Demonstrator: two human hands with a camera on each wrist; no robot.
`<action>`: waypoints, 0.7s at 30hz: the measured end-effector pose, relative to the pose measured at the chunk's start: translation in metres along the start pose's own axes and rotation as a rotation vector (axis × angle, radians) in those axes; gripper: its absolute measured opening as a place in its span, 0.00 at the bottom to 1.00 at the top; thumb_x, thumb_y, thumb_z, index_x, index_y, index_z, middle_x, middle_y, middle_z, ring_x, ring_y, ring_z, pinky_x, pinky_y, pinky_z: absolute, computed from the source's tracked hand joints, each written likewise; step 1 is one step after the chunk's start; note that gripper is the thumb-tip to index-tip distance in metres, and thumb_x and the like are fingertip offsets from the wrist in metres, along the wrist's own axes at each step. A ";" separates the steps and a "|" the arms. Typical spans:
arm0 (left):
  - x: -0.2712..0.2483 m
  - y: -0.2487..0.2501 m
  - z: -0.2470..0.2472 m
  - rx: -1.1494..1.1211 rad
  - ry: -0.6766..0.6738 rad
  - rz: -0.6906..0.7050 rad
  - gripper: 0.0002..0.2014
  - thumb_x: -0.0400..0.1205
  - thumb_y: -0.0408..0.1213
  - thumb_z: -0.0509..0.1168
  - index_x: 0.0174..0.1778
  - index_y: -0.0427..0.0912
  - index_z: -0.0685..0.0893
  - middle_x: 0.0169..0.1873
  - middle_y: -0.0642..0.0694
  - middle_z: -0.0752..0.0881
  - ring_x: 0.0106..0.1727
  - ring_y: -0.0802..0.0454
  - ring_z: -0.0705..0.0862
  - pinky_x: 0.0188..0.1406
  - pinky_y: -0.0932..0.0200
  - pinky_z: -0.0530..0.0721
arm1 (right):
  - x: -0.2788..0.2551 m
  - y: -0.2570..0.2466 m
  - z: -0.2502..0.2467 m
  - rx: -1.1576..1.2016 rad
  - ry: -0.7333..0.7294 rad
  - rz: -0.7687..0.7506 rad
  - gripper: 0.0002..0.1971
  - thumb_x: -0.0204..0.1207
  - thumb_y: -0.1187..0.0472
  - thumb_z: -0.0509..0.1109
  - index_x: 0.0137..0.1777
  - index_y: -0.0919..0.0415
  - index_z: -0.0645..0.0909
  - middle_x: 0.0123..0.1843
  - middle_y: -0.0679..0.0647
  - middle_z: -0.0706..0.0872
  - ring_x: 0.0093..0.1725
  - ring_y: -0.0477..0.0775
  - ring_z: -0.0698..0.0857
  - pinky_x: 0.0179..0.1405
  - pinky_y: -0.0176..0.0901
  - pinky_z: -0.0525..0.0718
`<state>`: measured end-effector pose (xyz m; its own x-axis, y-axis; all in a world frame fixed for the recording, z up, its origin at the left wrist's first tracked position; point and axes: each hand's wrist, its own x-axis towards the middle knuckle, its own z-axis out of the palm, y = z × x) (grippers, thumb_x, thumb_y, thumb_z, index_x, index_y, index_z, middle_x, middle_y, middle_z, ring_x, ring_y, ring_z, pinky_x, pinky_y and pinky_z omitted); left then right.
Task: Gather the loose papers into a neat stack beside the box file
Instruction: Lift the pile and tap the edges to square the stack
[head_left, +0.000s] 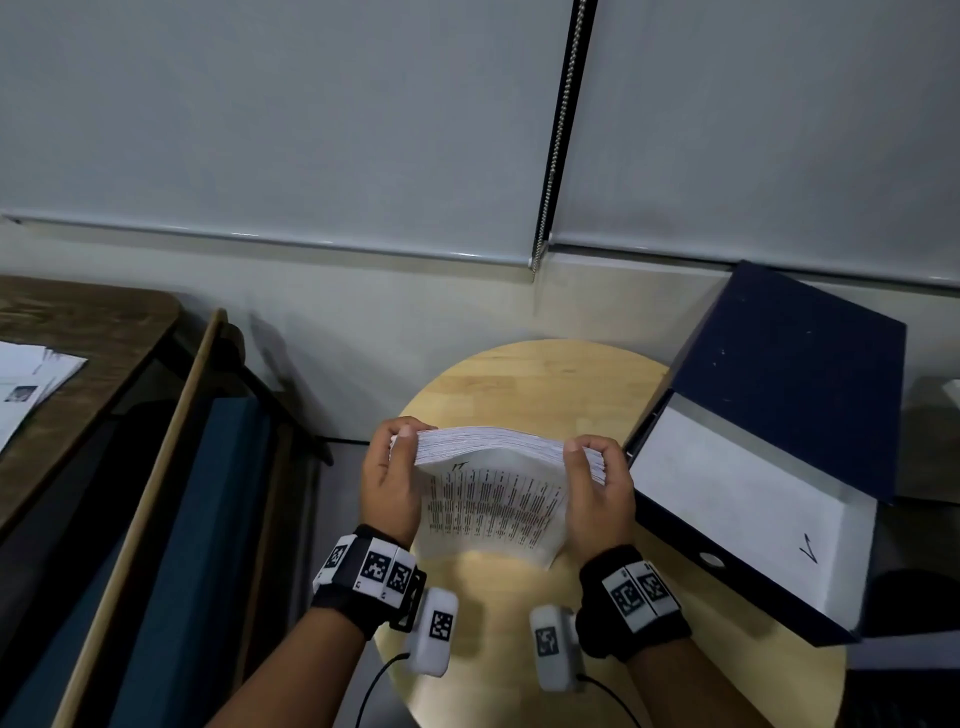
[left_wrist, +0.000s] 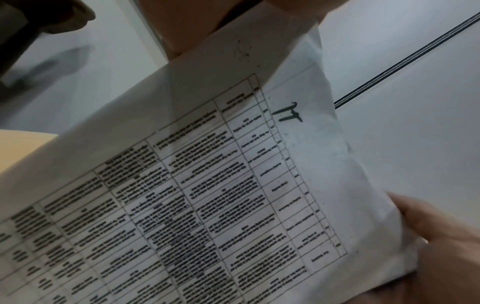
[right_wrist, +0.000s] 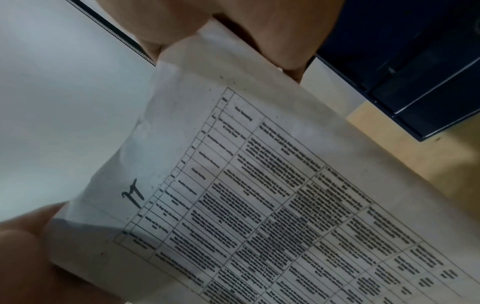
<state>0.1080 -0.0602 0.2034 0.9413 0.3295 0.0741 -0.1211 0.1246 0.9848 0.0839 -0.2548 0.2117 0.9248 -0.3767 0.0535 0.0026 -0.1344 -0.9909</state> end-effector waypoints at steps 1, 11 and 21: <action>0.002 0.001 0.001 0.014 0.006 -0.005 0.10 0.86 0.30 0.55 0.42 0.31 0.79 0.41 0.43 0.84 0.44 0.52 0.82 0.48 0.56 0.78 | 0.002 -0.001 0.001 -0.004 0.006 0.021 0.05 0.81 0.56 0.68 0.48 0.56 0.80 0.47 0.39 0.84 0.46 0.24 0.80 0.47 0.27 0.73; 0.010 0.004 0.002 0.076 0.040 -0.009 0.16 0.82 0.36 0.51 0.40 0.31 0.82 0.39 0.41 0.86 0.42 0.54 0.83 0.41 0.65 0.79 | 0.014 0.007 0.007 0.051 0.066 0.046 0.08 0.74 0.54 0.61 0.38 0.52 0.80 0.39 0.45 0.84 0.44 0.57 0.84 0.44 0.48 0.79; 0.012 0.006 0.002 0.077 0.025 0.022 0.18 0.80 0.44 0.54 0.41 0.32 0.80 0.38 0.46 0.83 0.42 0.54 0.80 0.45 0.60 0.76 | 0.020 0.005 0.005 0.075 -0.007 0.032 0.08 0.74 0.53 0.62 0.38 0.51 0.80 0.41 0.46 0.85 0.45 0.53 0.84 0.48 0.54 0.82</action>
<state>0.1195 -0.0571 0.2105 0.9303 0.3550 0.0923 -0.1158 0.0456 0.9922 0.1042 -0.2587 0.2073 0.9275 -0.3732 0.0207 0.0009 -0.0532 -0.9986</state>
